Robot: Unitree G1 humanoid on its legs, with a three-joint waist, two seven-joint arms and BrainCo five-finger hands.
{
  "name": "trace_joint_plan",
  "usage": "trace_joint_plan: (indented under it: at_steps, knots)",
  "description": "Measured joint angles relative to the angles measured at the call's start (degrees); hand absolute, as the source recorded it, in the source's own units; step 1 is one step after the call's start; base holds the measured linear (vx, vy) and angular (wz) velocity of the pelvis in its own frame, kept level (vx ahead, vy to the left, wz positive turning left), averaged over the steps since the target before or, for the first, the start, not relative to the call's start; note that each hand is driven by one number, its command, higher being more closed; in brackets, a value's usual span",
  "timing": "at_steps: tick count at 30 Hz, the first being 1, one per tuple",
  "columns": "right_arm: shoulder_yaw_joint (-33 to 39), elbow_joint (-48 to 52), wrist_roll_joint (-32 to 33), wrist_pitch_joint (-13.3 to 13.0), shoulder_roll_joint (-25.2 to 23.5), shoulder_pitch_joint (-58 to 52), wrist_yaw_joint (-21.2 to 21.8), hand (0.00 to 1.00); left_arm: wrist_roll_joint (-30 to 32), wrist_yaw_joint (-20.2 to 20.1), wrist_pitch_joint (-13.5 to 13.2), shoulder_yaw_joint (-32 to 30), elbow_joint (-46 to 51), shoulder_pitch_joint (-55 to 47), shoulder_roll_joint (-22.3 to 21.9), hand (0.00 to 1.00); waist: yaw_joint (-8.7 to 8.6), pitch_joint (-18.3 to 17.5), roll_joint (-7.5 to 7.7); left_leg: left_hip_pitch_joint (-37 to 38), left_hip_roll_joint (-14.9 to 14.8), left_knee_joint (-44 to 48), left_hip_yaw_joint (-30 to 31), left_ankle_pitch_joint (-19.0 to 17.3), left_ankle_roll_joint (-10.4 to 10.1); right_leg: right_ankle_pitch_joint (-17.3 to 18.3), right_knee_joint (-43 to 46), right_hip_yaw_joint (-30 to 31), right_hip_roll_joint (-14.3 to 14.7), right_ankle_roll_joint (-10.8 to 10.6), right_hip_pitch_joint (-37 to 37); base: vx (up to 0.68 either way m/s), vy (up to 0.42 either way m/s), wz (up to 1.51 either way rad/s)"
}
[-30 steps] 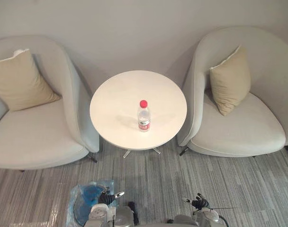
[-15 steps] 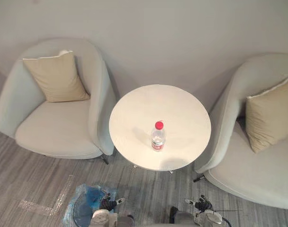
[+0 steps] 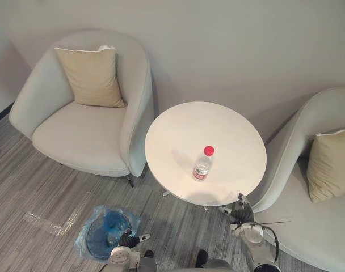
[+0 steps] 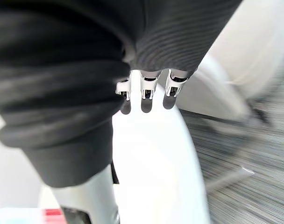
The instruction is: Gather rubbish on tea table into small bin, then transfer packed bag to large trash can.
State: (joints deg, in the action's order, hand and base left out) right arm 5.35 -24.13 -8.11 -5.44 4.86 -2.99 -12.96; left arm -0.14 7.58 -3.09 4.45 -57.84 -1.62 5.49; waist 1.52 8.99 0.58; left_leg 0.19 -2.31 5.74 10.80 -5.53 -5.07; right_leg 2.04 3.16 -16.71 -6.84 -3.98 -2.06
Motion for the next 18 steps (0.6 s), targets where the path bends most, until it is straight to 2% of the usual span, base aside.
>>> trace_joint_plan:
  at_steps: [5,18]
  knots:
    - [-0.05,3.23,-5.40,-0.65,-0.02,0.12,-2.56,0.00,0.09,0.01,-0.23,1.17,0.15,-0.03,0.42,0.00,0.05,-0.17,0.08,-0.13,0.10,-2.19,0.75,1.61,-0.04,-1.19,-2.01,-0.77,-0.01,-0.13,-0.09,-0.03,-0.002,0.09]
    - [-1.45,3.19,-5.50,-0.68,2.50,4.61,-5.62,0.00,1.03,-0.07,-0.38,1.74,0.14,-0.11,0.34,0.00,0.38,-0.52,-0.80,-1.45,1.18,-2.85,4.65,1.90,0.04,-1.81,-5.30,-4.76,-0.21,-0.59,-1.93,0.03,0.003,0.15]
